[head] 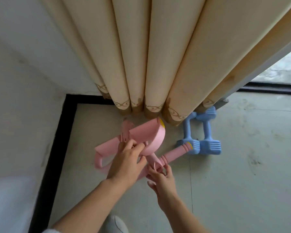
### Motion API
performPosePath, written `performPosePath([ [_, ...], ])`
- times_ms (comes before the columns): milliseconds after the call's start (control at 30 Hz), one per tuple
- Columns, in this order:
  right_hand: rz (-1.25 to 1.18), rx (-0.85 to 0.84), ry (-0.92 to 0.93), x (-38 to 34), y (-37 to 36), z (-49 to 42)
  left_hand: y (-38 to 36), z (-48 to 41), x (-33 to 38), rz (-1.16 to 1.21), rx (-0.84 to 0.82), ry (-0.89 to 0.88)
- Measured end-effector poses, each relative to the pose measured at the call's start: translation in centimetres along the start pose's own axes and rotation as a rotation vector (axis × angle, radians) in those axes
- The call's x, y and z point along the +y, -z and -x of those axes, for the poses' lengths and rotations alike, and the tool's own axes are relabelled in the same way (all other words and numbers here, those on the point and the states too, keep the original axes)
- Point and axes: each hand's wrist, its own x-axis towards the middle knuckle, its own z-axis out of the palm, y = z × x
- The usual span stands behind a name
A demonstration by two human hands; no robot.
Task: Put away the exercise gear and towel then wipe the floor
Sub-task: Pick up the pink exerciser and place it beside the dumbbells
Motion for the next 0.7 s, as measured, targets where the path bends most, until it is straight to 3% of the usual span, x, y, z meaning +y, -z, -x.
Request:
performPosePath([
  [200, -0.203, -0.139, 0.050, 3.7, -2.8, -9.8, -6.3, -4.3, -8.0, -0.115, 0.047, -0.326],
  [400, -0.329, -0.179, 0.106, 5.3, -3.1, -15.2, -7.9, -7.4, -9.8, -0.197, 0.095, -0.474],
  [500, -0.367, -0.149, 0.131, 5.4, -2.3, -16.4, -9.3, -7.3, -10.3, -0.270, 0.019, -0.547],
  [567, -0.206, -0.150, 0.139, 6.0, -1.4, -16.7, -10.4, -7.1, -10.8, -0.297, -0.087, -0.468],
  [700, 0.055, -0.165, 0.098, 6.8, 0.2, -17.0, -10.7, -7.0, -11.0, -0.278, -0.245, -0.142],
])
